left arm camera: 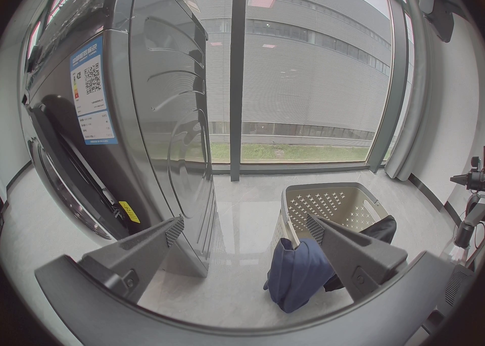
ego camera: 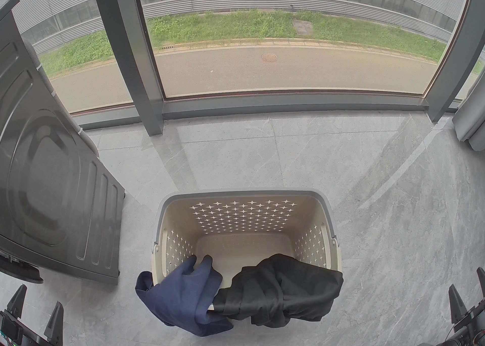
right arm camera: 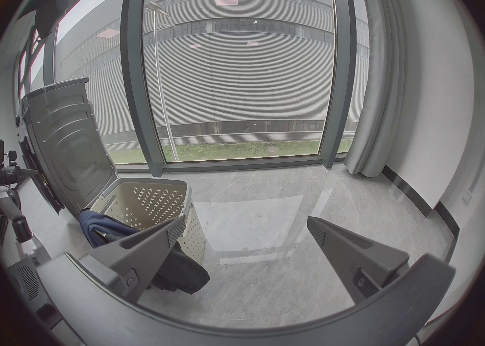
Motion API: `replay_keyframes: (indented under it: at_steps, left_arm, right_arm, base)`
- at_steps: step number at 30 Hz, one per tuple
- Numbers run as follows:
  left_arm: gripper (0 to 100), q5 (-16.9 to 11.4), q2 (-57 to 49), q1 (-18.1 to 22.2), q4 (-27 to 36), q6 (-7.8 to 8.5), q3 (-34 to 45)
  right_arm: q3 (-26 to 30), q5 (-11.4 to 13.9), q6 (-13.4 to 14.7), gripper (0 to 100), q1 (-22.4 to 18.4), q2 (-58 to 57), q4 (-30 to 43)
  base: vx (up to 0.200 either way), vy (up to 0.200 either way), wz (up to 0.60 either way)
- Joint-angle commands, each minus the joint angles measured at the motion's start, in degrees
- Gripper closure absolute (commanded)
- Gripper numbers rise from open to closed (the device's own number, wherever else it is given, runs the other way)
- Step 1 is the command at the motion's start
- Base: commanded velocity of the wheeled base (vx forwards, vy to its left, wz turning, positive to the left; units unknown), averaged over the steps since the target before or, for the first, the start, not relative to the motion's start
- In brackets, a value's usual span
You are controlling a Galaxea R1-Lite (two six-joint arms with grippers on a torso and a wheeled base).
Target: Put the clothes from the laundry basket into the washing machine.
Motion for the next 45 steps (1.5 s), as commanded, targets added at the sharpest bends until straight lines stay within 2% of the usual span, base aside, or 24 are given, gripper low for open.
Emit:
replay_keyframes:
  at_steps: [1, 4, 10, 16, 31, 37, 45]
  left_arm:
    - [0, 0.02, -1.04, 0.0, -0.01, -0.02, 0.92]
    - [0, 0.02, -1.04, 0.0, -0.01, -0.11, 0.92]
    - [0, 0.02, -1.04, 0.0, 0.08, -0.02, 0.92]
    - [0, 0.02, -1.04, 0.0, 0.08, -0.02, 0.92]
    - [0, 0.02, -1.04, 0.0, 0.08, -0.11, 0.92]
    - [0, 0.02, -1.04, 0.0, 0.08, -0.02, 0.92]
    - [0, 0.02, -1.04, 0.0, 0.08, -0.11, 0.92]
  right_arm:
    - [0.92, -0.01, 0.03, 0, 0.0, -0.33, 0.0]
    - [0.92, -0.01, -0.05, 0, 0.0, -0.33, 0.0]
    - [0.92, -0.01, 0.03, 0, 0.0, -0.33, 0.0]
    - [0.92, -0.01, -0.05, 0, 0.0, -0.33, 0.09]
    - [0.92, -0.01, 0.03, 0, 0.0, -0.33, 0.0]
    - [0.92, -0.01, -0.05, 0, 0.0, -0.33, 0.0]
    - [0.92, -0.01, 0.03, 0, 0.0, -0.33, 0.0]
  base:
    - [0.2, 0.0, 0.0]
    - [0.2, 0.0, 0.0]
    - [0.0, 0.0, 0.0]
    - [0.2, 0.0, 0.0]
    - [0.04, 0.0, 0.0]
    - [0.2, 0.0, 0.0]
    - [0.05, 0.0, 0.0]
